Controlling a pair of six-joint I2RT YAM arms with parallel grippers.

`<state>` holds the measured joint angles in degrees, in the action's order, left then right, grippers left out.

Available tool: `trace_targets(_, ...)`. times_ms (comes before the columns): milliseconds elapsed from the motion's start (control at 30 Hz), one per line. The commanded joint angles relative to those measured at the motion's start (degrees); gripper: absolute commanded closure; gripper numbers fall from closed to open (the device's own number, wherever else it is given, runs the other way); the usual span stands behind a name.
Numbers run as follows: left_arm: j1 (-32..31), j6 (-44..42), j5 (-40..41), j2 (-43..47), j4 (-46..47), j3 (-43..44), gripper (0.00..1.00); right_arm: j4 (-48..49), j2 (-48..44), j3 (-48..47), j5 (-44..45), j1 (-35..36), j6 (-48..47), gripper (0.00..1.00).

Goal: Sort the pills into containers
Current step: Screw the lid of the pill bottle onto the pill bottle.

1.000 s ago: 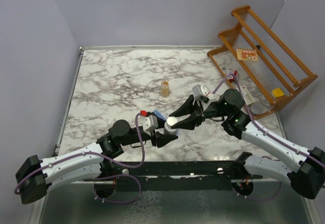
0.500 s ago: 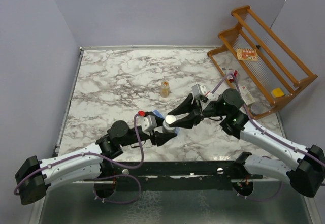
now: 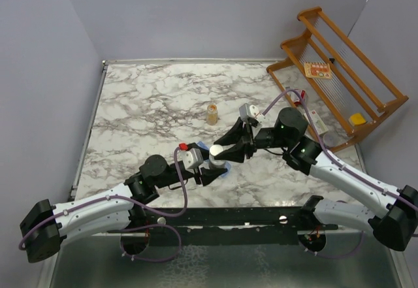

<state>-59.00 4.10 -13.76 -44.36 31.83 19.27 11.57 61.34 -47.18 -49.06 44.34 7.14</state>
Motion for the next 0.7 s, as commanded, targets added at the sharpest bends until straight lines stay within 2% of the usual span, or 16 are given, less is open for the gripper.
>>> trace_targets(0,-0.3,-2.2,1.4,1.2,5.7,1.5,1.00,-7.9,-1.3,0.3,4.3,0.5,-3.1,0.99)
trace_targets(667,-0.3,-2.8,5.1,1.4,5.7,1.9,1.00,-5.2,-2.0,1.2,5.2,0.6,-1.9,0.99)
